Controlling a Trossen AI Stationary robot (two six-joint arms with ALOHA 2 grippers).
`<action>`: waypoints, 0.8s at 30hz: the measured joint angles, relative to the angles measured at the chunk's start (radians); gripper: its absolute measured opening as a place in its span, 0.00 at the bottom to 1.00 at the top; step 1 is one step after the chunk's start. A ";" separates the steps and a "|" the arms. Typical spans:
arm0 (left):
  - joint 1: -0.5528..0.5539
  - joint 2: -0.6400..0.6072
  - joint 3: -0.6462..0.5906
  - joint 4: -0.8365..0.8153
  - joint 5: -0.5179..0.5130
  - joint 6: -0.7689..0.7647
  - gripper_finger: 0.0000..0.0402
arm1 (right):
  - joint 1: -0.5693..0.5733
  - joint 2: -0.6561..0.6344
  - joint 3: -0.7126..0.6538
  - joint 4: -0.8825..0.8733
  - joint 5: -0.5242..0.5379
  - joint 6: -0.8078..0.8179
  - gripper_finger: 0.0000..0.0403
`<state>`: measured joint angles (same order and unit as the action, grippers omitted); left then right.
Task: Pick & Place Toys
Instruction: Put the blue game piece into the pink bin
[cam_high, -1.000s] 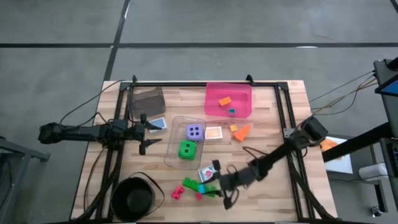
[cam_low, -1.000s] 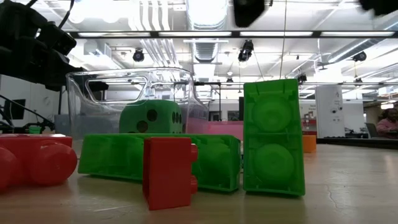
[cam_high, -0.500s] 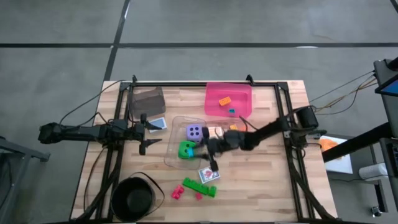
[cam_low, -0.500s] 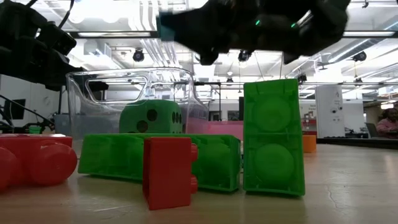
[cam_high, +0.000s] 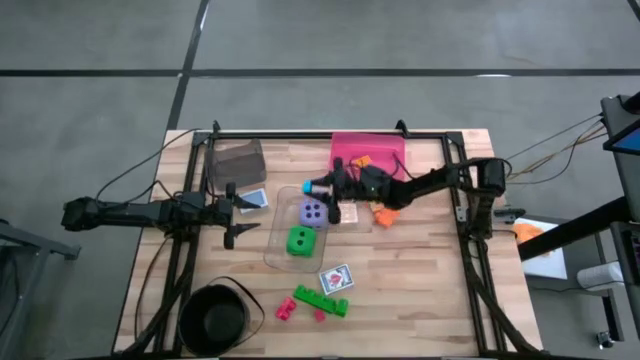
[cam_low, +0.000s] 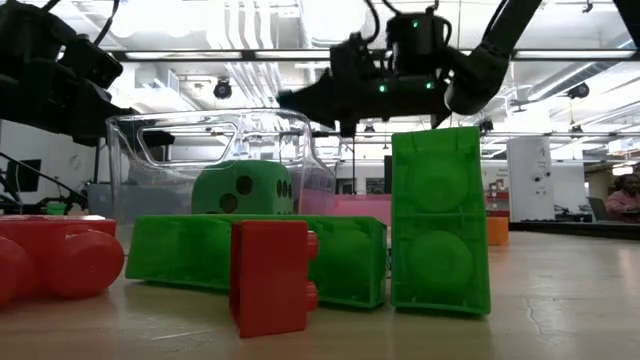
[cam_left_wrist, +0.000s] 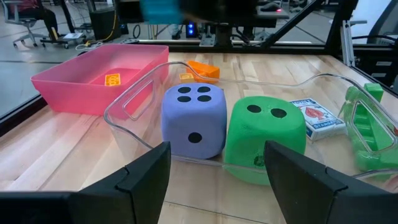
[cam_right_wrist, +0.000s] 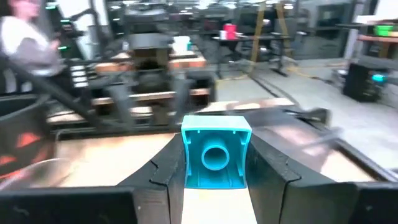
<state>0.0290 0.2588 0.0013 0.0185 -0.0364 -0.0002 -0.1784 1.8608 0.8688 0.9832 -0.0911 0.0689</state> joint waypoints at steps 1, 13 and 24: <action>0.000 0.000 0.000 0.000 0.000 0.000 0.64 | -0.020 -0.001 0.000 -0.007 0.001 0.004 0.30; 0.000 0.000 0.000 0.000 0.000 0.000 0.64 | -0.209 -0.116 -0.007 -0.408 0.134 0.024 0.30; 0.000 0.000 0.000 0.000 0.000 0.000 0.64 | -0.289 -0.239 -0.007 -0.919 0.263 0.013 0.30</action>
<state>0.0288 0.2588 0.0013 0.0185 -0.0367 -0.0002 -0.4675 1.6217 0.8618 0.0640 0.1718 0.0817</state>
